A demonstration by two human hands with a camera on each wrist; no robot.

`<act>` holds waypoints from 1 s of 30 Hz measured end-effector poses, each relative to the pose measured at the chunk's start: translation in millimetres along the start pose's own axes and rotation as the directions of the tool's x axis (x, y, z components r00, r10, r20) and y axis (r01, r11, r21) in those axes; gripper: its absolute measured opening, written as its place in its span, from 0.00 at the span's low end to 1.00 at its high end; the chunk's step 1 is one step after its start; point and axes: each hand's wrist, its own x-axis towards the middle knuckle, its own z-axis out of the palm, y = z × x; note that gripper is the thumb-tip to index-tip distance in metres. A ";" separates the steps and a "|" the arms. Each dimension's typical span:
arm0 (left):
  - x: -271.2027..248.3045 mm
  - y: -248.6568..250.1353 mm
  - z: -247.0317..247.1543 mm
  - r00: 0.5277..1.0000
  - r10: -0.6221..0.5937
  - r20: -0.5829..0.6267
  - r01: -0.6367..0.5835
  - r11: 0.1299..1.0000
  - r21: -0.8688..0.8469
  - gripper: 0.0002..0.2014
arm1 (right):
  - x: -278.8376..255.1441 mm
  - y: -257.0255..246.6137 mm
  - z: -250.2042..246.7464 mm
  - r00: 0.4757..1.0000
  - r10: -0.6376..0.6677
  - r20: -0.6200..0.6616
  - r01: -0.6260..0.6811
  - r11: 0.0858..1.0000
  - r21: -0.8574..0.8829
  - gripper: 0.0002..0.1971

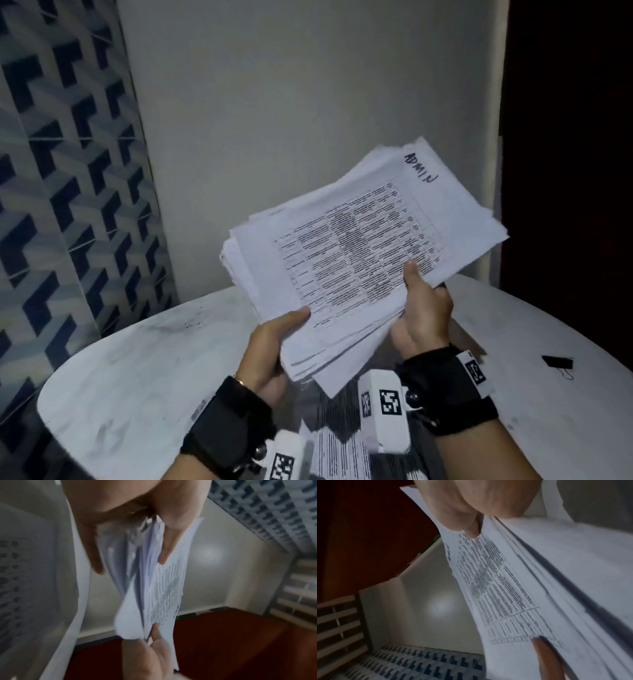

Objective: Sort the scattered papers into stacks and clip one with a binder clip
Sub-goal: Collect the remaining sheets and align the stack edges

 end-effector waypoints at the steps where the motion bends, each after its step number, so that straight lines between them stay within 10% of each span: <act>1: 0.2 2.3 -0.9 1.000 -0.008 0.022 0.008 1.000 0.011 0.23 | -0.8 3.6 -0.8 1.000 0.010 0.005 -0.010 1.000 0.012 0.19; 11: 1.2 71.0 -45.9 0.945 0.322 -0.049 -0.284 0.888 0.362 0.19 | 22.4 -45.8 -59.3 0.882 0.157 0.444 -0.222 0.970 0.098 0.19; 16: 5.3 91.9 -56.6 0.947 0.322 0.008 -0.269 0.779 0.566 0.14 | 35.2 -55.1 -72.9 0.803 0.284 0.524 -0.119 0.938 -0.326 0.14; 23: 34.0 62.0 -53.7 0.877 0.478 -0.051 -0.333 0.681 0.652 0.13 | 32.3 -17.1 -71.8 0.888 -0.261 0.378 0.419 0.797 -0.434 0.08; 30: 34.0 37.1 -55.4 0.890 0.453 -0.039 -0.336 0.713 0.615 0.19 | 15.5 -5.1 -93.0 0.902 -0.329 0.280 0.410 0.856 -0.314 0.09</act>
